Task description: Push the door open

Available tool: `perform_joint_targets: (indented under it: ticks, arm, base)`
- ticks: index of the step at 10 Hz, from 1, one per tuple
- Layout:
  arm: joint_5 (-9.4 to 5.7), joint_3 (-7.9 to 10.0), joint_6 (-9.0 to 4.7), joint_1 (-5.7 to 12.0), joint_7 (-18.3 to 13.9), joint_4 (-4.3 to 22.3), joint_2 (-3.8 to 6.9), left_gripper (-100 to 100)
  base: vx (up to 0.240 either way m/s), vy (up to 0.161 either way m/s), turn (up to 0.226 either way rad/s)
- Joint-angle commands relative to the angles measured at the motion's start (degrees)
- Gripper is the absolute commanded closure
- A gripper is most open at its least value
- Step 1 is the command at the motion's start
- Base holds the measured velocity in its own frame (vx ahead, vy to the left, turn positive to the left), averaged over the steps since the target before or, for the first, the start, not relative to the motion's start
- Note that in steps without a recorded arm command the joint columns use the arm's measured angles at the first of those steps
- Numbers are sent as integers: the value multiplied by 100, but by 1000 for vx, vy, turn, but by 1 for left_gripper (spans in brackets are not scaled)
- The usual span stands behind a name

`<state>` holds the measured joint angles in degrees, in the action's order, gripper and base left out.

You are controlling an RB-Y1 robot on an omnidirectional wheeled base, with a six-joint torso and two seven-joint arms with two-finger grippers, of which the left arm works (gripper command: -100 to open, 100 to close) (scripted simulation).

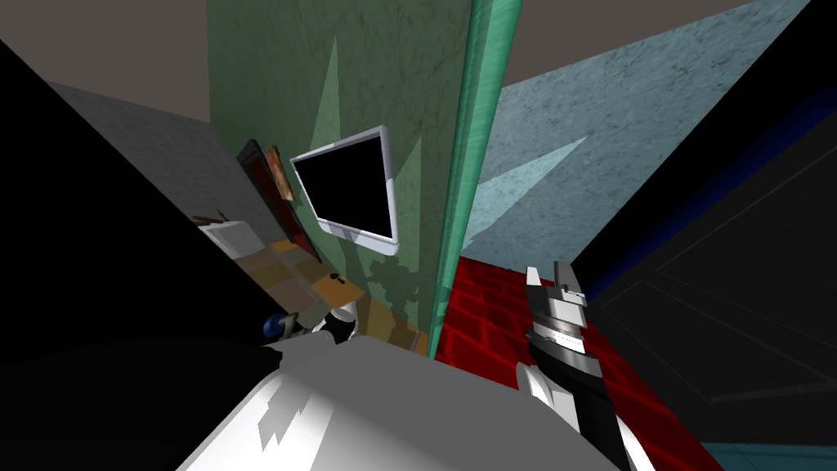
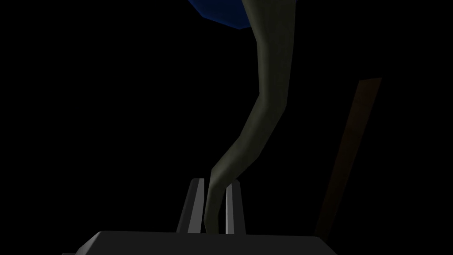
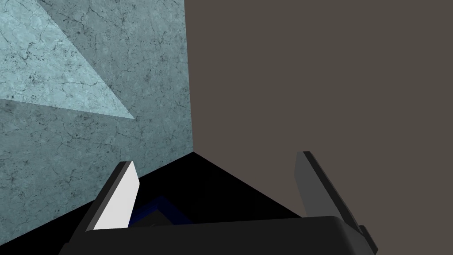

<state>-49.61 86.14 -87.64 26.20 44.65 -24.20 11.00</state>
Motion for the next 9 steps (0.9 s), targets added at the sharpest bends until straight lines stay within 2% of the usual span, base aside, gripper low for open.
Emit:
perform_joint_targets:
  ticks: [1, 8, 9]
  arm:
    - [-18, 10, -19, 30, -20, 75, -50, 100]
    - [-18, 10, -19, 30, -20, 75, -50, 100]
    - [-57, 77, -59, -7, -13, 57, 36, 100]
  base:
    - [-5, 22, 14]
    - [-1, 7, 1]
    - [4, 22, 36]
